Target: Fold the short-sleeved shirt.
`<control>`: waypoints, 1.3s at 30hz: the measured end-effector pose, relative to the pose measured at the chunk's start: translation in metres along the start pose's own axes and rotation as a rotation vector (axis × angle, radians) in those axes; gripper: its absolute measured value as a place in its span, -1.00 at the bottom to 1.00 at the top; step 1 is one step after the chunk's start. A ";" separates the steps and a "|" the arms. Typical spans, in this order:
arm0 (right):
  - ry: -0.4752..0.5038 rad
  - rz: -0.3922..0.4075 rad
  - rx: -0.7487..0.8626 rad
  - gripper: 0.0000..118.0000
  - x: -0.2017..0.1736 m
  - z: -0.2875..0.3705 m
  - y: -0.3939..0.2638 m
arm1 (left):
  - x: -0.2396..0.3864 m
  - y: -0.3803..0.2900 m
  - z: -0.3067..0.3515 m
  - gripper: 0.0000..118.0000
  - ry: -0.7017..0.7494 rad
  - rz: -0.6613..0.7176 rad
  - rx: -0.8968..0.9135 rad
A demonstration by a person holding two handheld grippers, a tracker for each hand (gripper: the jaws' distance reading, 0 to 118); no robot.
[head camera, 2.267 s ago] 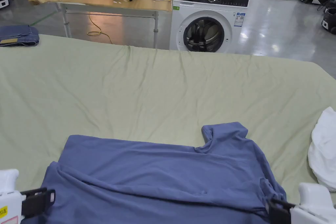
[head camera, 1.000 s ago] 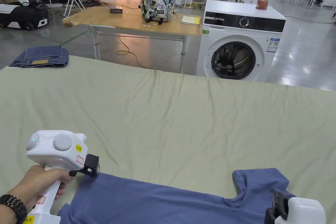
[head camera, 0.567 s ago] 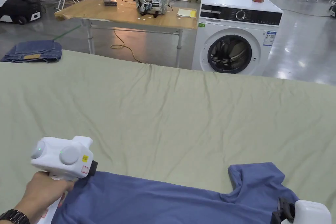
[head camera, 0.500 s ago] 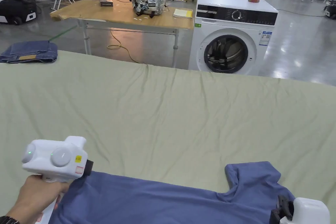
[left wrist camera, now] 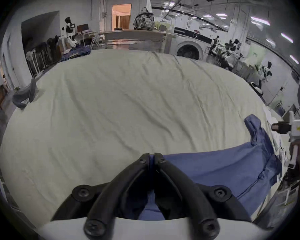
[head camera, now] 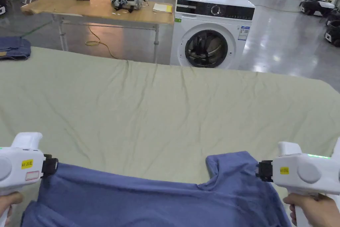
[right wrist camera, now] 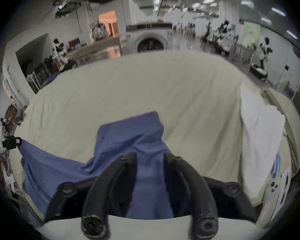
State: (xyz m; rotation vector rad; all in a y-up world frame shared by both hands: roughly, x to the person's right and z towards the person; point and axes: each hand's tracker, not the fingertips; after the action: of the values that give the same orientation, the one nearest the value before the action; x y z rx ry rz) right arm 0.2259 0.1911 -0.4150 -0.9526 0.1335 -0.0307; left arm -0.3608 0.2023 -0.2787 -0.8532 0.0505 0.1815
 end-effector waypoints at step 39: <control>-0.077 0.128 0.113 -1.00 -0.005 0.159 -0.086 | -0.022 -0.063 0.100 -1.00 -0.078 0.043 0.066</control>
State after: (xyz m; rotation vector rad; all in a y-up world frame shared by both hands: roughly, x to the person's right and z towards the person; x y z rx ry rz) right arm 0.2438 0.2704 -0.2537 -0.8297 0.1202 0.1149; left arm -0.3740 0.2339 -0.1633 -0.7789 0.0014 0.2519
